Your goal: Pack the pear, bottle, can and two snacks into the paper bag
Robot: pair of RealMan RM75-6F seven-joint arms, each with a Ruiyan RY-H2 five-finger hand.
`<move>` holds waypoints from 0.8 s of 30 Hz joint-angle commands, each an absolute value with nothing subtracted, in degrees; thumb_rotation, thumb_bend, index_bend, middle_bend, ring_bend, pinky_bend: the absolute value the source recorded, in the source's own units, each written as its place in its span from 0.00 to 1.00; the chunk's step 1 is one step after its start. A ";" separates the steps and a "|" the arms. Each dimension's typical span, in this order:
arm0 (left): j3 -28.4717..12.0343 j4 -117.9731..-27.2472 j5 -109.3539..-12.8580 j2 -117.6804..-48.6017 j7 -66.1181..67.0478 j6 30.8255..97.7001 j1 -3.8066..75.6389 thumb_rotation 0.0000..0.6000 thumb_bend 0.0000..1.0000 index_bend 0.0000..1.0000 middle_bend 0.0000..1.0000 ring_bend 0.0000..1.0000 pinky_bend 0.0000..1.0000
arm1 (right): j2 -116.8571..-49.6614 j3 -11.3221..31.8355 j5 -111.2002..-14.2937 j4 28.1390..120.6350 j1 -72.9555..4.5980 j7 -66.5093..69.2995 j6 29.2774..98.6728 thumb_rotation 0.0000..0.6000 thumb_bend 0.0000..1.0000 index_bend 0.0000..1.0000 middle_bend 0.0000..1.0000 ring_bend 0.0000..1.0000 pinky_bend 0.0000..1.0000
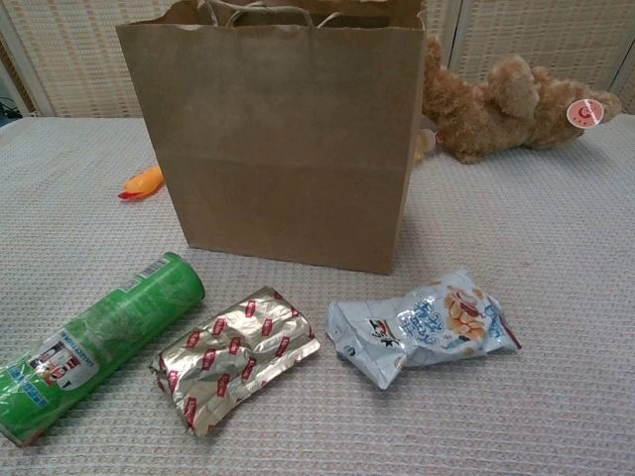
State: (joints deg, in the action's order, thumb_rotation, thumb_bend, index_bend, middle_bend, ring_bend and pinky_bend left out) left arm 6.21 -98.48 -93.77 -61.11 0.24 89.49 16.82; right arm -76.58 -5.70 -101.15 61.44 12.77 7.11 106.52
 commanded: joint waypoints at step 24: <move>10.21 -117.60 -72.18 -68.04 24.82 83.57 5.55 1.00 0.41 0.00 0.00 0.00 0.00 | -76.63 -5.73 -101.08 61.08 12.87 7.86 106.61 1.00 0.23 0.00 0.00 0.00 0.00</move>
State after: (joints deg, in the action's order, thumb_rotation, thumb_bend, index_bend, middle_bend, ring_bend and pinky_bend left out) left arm 9.78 -117.15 -71.69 -67.66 24.44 83.37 5.87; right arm -76.63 -5.73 -101.08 61.09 12.86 7.86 106.60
